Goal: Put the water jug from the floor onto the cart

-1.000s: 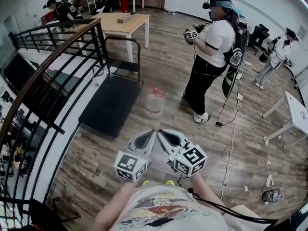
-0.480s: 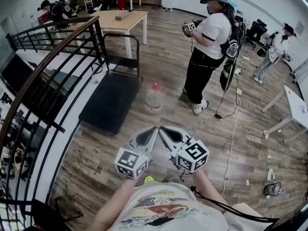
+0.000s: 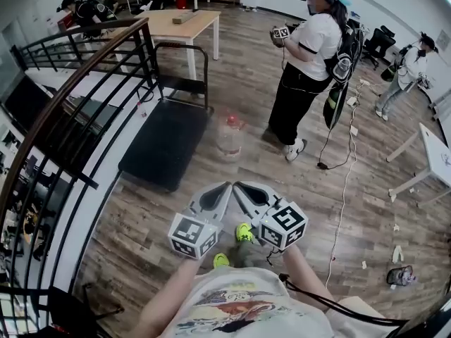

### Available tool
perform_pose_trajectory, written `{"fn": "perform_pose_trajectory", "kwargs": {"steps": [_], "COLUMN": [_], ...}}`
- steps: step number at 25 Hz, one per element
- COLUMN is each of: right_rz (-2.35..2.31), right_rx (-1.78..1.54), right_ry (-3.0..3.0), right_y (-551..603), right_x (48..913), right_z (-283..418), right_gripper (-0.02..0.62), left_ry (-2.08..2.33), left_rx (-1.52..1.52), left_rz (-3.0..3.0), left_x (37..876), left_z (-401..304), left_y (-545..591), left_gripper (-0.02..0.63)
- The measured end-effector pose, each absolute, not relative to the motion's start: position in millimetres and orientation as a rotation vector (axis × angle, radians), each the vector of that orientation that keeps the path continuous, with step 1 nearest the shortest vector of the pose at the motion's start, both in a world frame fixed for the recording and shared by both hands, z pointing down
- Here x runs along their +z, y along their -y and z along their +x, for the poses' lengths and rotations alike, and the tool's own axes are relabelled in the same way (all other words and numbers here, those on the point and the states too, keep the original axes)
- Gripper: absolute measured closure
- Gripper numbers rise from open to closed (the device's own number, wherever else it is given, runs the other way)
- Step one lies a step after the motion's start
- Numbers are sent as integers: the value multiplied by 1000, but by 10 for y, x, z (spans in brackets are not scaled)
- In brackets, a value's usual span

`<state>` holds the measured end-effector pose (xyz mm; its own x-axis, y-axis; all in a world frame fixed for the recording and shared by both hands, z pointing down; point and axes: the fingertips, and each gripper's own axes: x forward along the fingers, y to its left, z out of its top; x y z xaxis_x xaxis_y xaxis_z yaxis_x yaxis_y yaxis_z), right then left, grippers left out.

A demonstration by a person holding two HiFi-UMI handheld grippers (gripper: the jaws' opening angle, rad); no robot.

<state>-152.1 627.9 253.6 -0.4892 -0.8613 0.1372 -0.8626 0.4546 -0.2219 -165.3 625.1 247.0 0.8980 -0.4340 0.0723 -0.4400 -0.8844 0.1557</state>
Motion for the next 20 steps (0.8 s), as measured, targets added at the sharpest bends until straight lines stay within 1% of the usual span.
{"fn": "perform_pose_trajectory", "kwargs": {"steps": [10,20], "right_rz": [1510,1476], "right_rx": [471,509], "right_ry": [2752,2752], "right_y": [-5951,-5308], "right_x": [2584,2684], "right_z": [-1482,-1025], "right_gripper": [568,566], "left_ry": [727,756], "left_rx": [59,114], "left_rz": [2878,2866], "left_x": [2507,2595], "left_z": [-1617,-1154], "left_y": [-5929,-5281], "left_gripper": [594,594]}}
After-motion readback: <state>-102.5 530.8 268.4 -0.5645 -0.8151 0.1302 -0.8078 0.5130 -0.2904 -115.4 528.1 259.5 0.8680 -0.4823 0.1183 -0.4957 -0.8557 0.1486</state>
